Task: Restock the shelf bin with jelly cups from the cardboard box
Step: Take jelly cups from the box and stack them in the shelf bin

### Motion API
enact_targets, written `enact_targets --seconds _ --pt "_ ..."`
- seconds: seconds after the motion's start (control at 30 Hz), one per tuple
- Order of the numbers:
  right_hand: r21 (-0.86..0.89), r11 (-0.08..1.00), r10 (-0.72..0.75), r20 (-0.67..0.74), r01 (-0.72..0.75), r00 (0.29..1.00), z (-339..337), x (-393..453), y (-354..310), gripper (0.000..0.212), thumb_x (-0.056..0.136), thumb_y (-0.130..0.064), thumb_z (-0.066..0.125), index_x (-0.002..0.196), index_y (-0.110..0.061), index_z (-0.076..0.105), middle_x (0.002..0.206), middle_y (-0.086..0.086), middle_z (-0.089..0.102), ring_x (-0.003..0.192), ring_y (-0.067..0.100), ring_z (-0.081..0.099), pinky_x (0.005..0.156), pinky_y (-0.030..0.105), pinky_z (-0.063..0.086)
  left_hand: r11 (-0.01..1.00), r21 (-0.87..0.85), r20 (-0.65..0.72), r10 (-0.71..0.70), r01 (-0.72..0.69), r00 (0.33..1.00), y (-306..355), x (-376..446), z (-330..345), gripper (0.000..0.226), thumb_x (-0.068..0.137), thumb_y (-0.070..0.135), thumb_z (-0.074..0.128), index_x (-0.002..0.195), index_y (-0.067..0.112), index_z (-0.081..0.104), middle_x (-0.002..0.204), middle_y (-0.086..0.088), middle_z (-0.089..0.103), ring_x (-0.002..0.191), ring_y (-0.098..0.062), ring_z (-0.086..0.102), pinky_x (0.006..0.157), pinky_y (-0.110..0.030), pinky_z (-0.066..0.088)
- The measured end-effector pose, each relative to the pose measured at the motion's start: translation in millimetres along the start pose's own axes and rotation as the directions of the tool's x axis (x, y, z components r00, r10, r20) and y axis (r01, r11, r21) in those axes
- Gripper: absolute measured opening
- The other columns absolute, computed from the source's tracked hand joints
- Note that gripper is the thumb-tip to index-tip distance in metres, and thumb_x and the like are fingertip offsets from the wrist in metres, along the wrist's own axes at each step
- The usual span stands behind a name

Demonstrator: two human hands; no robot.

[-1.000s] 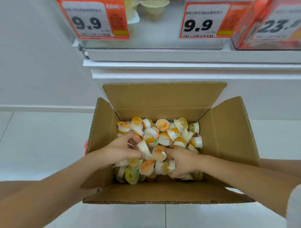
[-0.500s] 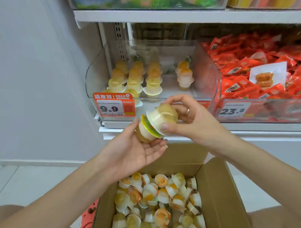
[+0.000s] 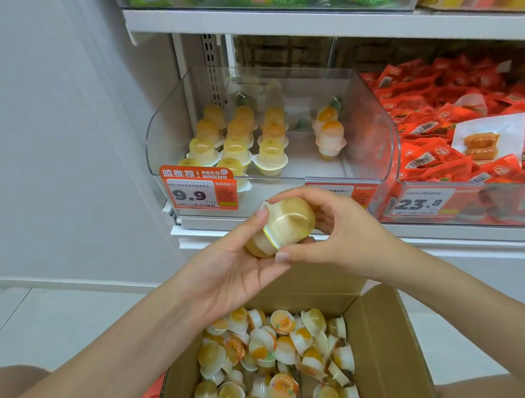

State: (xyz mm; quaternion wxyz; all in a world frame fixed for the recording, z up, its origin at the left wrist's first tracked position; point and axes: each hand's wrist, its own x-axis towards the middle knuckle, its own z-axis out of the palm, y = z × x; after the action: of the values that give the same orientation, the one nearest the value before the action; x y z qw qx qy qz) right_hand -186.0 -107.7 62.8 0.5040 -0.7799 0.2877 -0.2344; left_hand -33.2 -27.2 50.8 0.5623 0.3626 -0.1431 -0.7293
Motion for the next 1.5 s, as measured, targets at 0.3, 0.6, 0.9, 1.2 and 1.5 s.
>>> enact_targets --seconds 0.3,0.6,0.9,1.2,1.5 --pt "-0.209 0.977 -0.091 -0.229 0.042 0.969 -16.6 18.7 -20.5 0.051 0.062 -0.018 0.086 0.107 -0.025 0.065 0.096 -0.012 0.066 0.084 0.001 0.063 0.076 0.019 0.053 0.871 0.486 -0.150 -0.002 0.076 0.989 29.8 8.3 -8.6 0.057 0.085 0.058 0.048 0.119 0.014 0.059 0.118 -0.012 0.066 0.103 -0.024 0.067 0.091 -0.044 0.053" --pt "-0.876 0.438 -0.014 0.219 0.203 0.976 -54.3 136.6 -11.7 0.059 0.064 -0.035 0.083 0.118 -0.021 0.064 0.115 -0.005 0.065 0.104 0.018 0.060 0.079 0.018 0.037 0.058 0.990 -0.144 0.419 0.132 0.896 71.4 21.1 -54.5 0.018 0.085 0.032 0.066 0.098 0.021 0.062 0.098 0.002 0.063 0.090 -0.010 0.060 0.075 -0.021 0.047" --pt "-0.884 0.286 0.019 0.390 0.369 0.920 -37.1 160.0 18.8 0.064 0.064 -0.056 0.077 0.121 -0.032 0.062 0.110 -0.006 0.067 0.102 0.016 0.050 0.089 0.034 0.043 0.035 0.992 -0.128 0.398 0.124 0.908 79.0 33.1 -58.3 0.021 0.084 0.028 0.068 0.101 0.015 0.069 0.088 0.005 0.069 0.086 -0.010 0.064 0.081 -0.027 0.053" --pt "-0.886 0.232 0.133 0.438 0.402 0.889 -31.9 167.3 11.3 0.070 0.066 -0.063 0.072 0.128 -0.037 0.053 0.111 -0.004 0.060 0.109 0.018 0.044 0.089 0.030 0.034 0.025 0.992 -0.119 0.423 0.120 0.898 77.9 33.4 -54.9 0.019 0.085 0.028 0.067 0.097 0.015 0.072 0.088 0.004 0.069 0.087 -0.011 0.063 0.084 -0.029 0.053" --pt "-0.889 0.343 0.203 0.385 0.303 0.900 -38.5 159.6 6.3 0.076 0.071 -0.054 0.075 0.137 -0.036 0.043 0.117 -0.011 0.054 0.110 0.015 0.041 0.092 0.030 0.036 -0.020 0.994 -0.093 0.427 0.112 0.900 75.5 34.5 -62.1 0.032 0.084 0.032 0.068 0.111 0.015 0.066 0.099 0.003 0.064 0.093 -0.009 0.059 0.081 -0.021 0.046"
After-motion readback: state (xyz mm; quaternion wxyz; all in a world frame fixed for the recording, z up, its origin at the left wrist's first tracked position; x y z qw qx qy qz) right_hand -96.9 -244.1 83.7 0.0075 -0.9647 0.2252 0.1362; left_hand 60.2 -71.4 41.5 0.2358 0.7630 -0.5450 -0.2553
